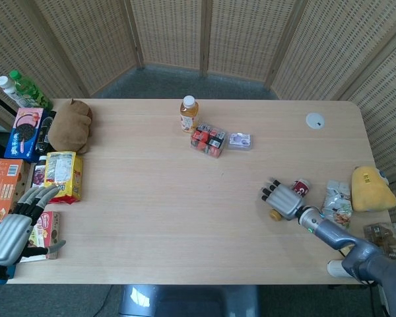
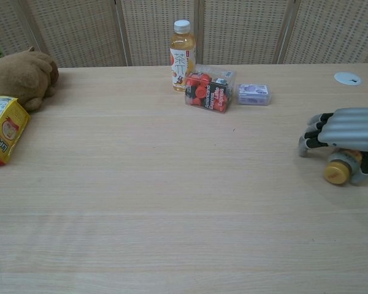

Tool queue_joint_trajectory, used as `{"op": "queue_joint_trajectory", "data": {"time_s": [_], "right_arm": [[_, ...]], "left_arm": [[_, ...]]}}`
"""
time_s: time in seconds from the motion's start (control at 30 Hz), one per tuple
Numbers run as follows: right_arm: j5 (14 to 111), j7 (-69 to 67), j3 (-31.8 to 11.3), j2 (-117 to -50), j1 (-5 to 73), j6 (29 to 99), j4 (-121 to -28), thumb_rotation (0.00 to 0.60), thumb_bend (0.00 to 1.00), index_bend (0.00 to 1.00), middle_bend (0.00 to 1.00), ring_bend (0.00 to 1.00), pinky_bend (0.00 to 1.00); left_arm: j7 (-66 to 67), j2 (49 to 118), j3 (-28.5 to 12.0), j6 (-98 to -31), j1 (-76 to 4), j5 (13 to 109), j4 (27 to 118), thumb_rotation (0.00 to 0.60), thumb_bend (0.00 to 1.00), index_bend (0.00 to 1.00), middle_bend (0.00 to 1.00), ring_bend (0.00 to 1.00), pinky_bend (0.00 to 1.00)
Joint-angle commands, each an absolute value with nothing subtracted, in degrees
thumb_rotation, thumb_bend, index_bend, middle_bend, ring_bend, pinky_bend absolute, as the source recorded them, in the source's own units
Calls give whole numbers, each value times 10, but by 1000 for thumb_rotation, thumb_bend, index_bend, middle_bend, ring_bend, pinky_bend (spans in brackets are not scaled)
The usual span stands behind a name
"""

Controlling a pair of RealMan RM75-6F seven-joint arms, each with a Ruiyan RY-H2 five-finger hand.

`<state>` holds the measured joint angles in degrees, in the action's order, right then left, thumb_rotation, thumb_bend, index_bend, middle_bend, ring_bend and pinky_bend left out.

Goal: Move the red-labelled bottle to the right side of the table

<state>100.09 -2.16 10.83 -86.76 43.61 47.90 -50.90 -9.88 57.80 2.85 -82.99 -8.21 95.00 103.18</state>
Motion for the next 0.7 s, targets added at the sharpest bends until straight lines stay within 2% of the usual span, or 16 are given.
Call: {"op": "queue_joint_trajectory", "data": {"time_s": [0.03, 0.17, 0.4, 0.7], "right_arm": [[994, -17, 103, -868, 440, 472, -516, 600, 155, 388, 445, 335, 75], [987, -13, 99, -864, 442, 467, -524, 600, 198, 444, 512, 416, 240], [980, -13, 94, -855, 441, 470, -540, 600, 242, 537, 622, 563, 430], [977, -14, 91, -841, 440, 481, -559, 600, 290, 626, 744, 735, 610]], "left_arm": [[-101, 579, 29, -831, -81, 950, 1029, 574, 70, 0, 0, 0, 0], [-103, 579, 28, -833, -80, 949, 1027, 573, 69, 0, 0, 0, 0], [-100, 580, 27, -832, -82, 952, 1029, 576, 70, 0, 0, 0, 0], [-93, 579, 23, -831, -85, 952, 1035, 574, 69, 0, 0, 0, 0]]}}
